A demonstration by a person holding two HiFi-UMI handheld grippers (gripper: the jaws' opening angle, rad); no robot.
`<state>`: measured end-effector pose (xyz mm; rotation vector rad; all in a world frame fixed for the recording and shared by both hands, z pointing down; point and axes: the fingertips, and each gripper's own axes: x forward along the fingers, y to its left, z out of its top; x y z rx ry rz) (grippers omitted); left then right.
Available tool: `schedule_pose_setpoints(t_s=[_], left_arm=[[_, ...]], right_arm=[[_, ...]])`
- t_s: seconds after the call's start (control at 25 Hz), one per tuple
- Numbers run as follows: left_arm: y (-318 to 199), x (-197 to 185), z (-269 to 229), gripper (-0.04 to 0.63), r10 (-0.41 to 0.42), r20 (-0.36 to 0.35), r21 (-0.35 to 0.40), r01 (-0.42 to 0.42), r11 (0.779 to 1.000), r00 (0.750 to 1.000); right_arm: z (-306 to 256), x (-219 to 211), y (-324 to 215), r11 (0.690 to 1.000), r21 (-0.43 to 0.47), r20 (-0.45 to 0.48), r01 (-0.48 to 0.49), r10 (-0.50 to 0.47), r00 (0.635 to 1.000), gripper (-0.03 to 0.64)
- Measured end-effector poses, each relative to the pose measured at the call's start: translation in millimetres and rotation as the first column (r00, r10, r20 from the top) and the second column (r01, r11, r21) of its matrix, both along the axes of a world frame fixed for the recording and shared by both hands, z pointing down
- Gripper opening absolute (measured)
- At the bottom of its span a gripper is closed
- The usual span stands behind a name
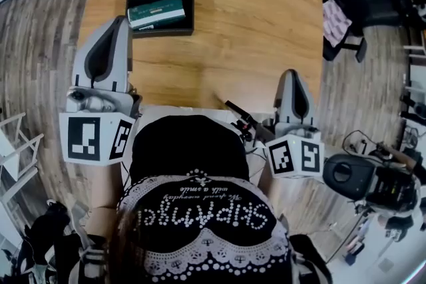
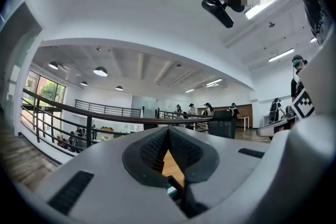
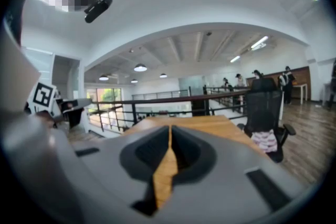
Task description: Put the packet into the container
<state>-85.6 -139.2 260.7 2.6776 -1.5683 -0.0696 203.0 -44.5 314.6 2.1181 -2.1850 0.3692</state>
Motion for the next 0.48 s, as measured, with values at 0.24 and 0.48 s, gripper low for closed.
schedule_pose_setpoints(t_s=[0.24,0.48], left_arm=[[25.5,-7.4,6.0,0.031,-0.067,0.003,0.006,0.067,0.998,0.998],[42.2,-18.0,23.0,0.031,-0.088,-0.016,-0.017,0.088,0.996,0.996]], right_arm=[[-7.4,0.0,12.9,0.999,0.026,-0.01,0.02,-0.019,1.0,0.037],[-1.6,-8.3,26.8,0.997,0.055,-0.009,0.045,-0.045,0.999,0.037]])
